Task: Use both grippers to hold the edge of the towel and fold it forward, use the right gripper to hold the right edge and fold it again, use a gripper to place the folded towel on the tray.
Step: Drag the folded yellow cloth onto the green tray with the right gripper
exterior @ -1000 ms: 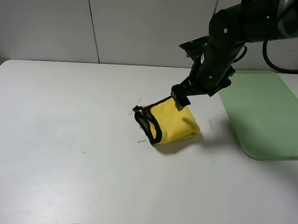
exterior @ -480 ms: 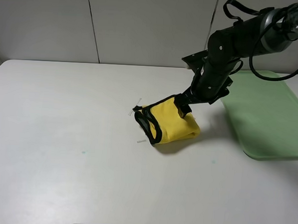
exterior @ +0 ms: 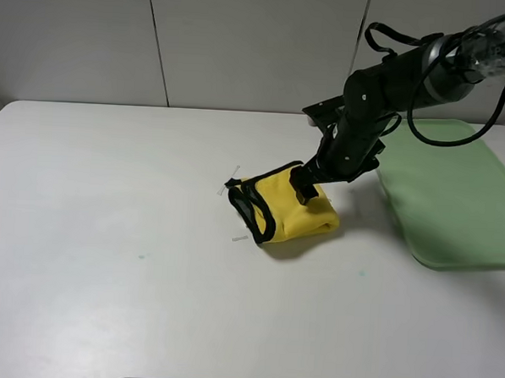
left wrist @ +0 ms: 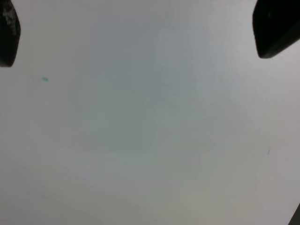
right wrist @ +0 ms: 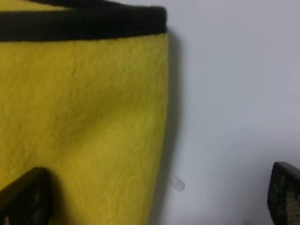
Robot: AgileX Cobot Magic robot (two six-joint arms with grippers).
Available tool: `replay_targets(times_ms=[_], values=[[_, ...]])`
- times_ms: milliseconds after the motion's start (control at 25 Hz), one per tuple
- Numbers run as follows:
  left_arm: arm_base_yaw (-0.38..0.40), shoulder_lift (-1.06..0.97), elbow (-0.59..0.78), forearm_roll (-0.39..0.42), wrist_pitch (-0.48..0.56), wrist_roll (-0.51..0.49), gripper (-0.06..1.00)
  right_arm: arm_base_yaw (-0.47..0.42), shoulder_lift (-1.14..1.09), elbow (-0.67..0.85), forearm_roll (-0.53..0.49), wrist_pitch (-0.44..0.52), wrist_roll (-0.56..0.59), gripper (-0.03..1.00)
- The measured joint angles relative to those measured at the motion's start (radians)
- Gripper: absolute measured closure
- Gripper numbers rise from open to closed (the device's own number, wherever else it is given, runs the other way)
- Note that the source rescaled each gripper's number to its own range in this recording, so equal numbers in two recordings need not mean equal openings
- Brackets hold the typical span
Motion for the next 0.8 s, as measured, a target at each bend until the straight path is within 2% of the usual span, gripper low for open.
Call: replay_targets(times_ms=[680,800], values=[[0.0,0.0,0.0,0.0,0.0,0.0,-0.06,0.0,0.033,-0.005,0.003,-0.025,-0.004,-0.03],[0.0,0.0,0.0,0.0,0.0,0.0,-0.06,0.0,0.033,-0.005,0.013,-0.025,-0.004,0.08]])
